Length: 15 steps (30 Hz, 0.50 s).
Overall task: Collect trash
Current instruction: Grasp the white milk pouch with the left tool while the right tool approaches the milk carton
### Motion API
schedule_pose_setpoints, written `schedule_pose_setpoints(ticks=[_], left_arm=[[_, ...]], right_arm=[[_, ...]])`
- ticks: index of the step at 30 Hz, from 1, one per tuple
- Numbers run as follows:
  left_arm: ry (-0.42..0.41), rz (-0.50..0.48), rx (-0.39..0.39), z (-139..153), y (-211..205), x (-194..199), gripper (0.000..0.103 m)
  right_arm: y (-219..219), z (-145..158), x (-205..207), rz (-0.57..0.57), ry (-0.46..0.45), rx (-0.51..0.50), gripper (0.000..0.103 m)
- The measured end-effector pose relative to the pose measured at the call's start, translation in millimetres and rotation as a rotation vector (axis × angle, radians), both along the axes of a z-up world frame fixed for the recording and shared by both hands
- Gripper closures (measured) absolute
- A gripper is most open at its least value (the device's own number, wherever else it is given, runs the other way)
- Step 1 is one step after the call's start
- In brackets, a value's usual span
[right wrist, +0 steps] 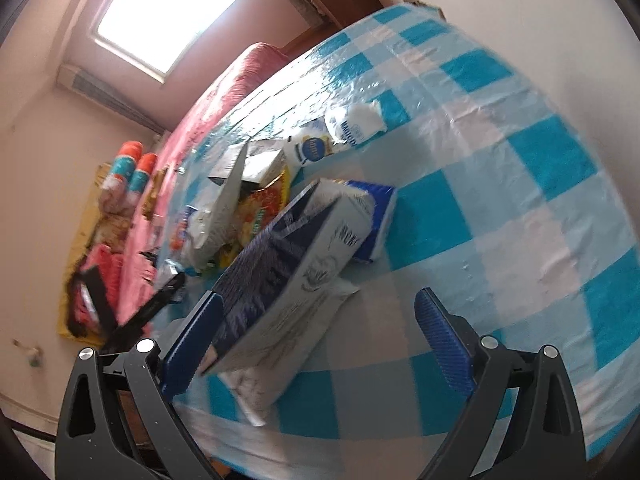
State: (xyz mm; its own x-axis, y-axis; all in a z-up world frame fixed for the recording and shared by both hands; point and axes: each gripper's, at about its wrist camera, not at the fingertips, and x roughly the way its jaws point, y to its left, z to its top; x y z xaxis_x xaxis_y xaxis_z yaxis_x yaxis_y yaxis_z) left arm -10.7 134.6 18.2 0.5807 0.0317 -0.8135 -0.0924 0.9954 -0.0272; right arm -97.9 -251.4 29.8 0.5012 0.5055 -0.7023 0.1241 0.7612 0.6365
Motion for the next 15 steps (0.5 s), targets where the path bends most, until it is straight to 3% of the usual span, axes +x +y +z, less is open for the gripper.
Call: schedule_pose_setpoints(ticks=[5, 10, 15], left_arm=[[-0.018, 0.024, 0.049, 0.6, 0.6, -2.0, 0.037], [-0.036, 0.054, 0.022, 2.8, 11.5, -4.2, 0.059], [-0.053, 0.068, -0.036, 3.0, 22.1, -8.9, 0.070]], right_arm=[[6.3, 8.3, 2.8, 0.007, -0.031, 0.001, 0.008], [18.1, 7.7, 11.5, 0.020, -0.048, -0.006, 0.008], [24.5, -9.4, 23.7, 0.015, -0.004, 0.042, 0.008]])
